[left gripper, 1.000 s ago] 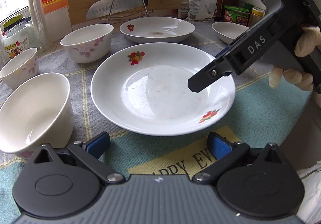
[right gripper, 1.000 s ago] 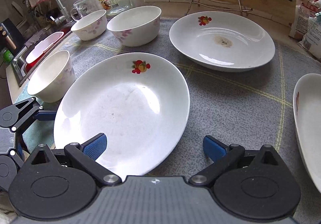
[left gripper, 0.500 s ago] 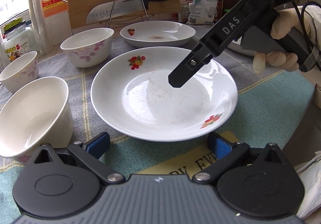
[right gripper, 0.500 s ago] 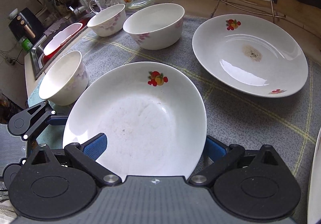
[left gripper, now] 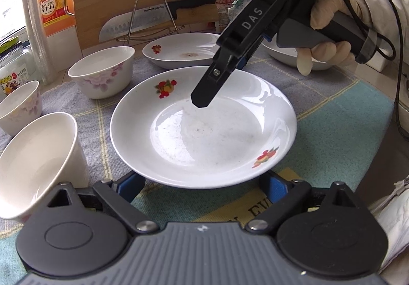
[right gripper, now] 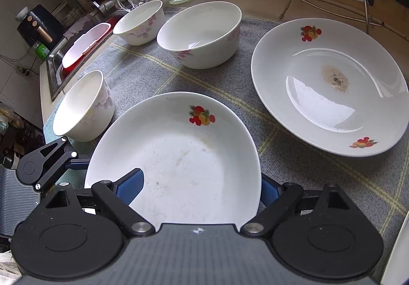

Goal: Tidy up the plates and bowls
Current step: 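Lift the deep plate with the right gripper off the towel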

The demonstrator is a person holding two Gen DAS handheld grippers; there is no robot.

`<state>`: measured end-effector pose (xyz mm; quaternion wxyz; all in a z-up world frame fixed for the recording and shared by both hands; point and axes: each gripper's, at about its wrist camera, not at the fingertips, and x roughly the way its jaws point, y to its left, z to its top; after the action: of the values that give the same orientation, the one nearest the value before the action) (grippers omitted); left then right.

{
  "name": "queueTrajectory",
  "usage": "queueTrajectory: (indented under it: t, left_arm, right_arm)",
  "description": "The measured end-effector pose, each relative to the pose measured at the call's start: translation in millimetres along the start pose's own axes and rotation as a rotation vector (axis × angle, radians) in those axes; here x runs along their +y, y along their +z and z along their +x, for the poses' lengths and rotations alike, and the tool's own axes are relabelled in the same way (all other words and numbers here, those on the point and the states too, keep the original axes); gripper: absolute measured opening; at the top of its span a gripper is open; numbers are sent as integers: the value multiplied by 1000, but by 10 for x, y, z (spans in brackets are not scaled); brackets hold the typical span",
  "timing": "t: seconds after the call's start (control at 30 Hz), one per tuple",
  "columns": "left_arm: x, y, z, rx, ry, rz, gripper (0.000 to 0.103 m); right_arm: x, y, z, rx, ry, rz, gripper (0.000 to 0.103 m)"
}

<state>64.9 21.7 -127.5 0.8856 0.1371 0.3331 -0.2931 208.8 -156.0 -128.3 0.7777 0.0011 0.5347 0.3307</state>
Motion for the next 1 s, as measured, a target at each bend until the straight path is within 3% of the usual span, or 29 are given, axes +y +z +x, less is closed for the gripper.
queueTrajectory:
  t: [1.0]
  left_arm:
    - [24, 20, 46, 7, -20, 0, 95]
  right_arm:
    - [-101, 218, 81, 42, 78, -2, 92]
